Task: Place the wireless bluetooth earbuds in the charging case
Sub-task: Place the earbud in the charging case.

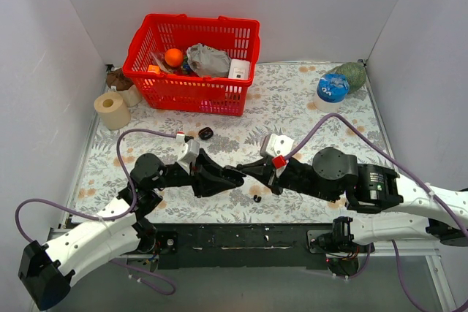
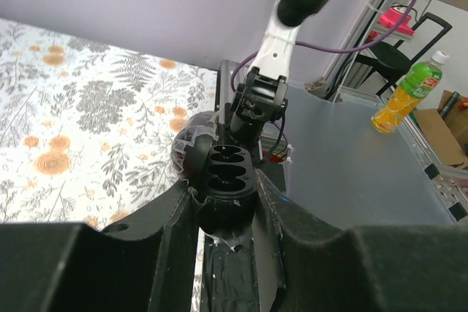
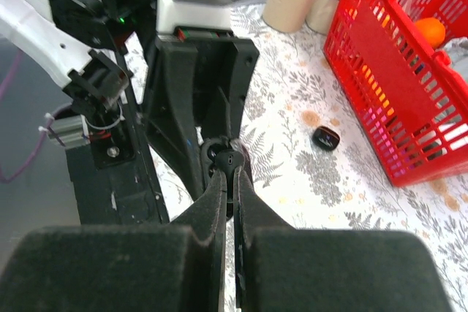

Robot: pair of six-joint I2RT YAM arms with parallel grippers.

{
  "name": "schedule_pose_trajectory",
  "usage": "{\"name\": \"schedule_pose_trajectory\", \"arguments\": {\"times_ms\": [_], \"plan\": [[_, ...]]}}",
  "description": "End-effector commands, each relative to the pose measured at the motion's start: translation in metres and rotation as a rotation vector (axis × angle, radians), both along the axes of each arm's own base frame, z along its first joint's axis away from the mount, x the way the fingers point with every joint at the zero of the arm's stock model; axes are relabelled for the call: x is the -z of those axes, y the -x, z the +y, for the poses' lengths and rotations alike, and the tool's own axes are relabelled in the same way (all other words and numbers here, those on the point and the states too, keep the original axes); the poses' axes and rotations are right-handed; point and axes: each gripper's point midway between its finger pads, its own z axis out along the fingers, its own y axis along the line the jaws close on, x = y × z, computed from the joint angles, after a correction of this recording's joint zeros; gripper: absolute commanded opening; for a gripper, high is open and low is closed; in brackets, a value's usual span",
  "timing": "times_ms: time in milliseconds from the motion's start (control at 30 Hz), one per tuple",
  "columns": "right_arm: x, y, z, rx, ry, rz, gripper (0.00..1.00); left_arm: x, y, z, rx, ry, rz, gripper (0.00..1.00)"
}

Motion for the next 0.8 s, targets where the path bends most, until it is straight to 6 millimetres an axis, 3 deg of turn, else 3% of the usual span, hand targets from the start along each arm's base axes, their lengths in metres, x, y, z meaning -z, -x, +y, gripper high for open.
{"name": "schedule_pose_trajectory", "arguments": {"times_ms": [0,267,767], "plan": [[-0.024,0.008,0.008,-0.047,-0.090,0.005,0.01,-0.006,-0.010,-0.001,-0.054,-0.006,0.010,0.00],[0.002,0.010,0.020,-0.060,0.002,0.024,0.01,-0.024,-0.013,0.003,-0.095,0.041,-0.041,0.00],[0.021,0.003,0.021,-0.013,0.069,0.031,0.01,-0.043,-0.001,0.016,-0.097,0.138,-0.140,0.00]]}}
